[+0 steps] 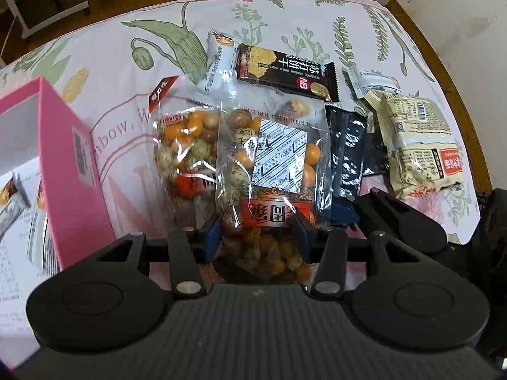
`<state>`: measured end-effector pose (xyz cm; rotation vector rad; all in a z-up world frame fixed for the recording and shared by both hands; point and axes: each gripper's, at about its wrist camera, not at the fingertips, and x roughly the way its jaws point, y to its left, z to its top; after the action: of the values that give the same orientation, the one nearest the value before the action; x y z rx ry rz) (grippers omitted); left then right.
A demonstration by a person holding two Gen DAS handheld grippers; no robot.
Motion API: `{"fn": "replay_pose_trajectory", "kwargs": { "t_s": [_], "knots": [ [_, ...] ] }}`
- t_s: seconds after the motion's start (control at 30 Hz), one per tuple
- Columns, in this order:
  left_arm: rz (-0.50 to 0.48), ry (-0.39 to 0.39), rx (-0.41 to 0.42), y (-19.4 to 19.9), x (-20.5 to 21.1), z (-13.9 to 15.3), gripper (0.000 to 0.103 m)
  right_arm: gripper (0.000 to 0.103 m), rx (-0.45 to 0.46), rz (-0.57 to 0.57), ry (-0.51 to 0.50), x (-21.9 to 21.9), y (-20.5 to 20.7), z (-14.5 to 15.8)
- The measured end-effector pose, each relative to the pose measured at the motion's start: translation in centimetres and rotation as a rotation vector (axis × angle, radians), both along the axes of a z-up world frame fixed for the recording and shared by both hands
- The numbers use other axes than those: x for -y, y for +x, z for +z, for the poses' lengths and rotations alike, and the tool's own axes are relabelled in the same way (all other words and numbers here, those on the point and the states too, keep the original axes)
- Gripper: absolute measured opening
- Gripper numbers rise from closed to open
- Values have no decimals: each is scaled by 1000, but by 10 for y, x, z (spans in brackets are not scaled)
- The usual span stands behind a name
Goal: Organize snacks
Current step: 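Grasp the clear bag of coated peanuts with the left gripper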
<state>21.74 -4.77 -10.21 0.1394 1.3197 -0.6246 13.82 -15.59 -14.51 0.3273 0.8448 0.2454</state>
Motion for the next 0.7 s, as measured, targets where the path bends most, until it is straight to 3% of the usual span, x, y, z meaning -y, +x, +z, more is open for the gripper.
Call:
{"fn": "replay_pose_trajectory", "kwargs": {
  "t_s": [0.27,0.7],
  "knots": [
    [5,23,-16,-30,-4,16,46,91,-74,25,-48,-14,-21,22],
    [30,-34,-82,-77,-40,52,46,91,-102,129,-135,-42,-68,65]
  ]
}}
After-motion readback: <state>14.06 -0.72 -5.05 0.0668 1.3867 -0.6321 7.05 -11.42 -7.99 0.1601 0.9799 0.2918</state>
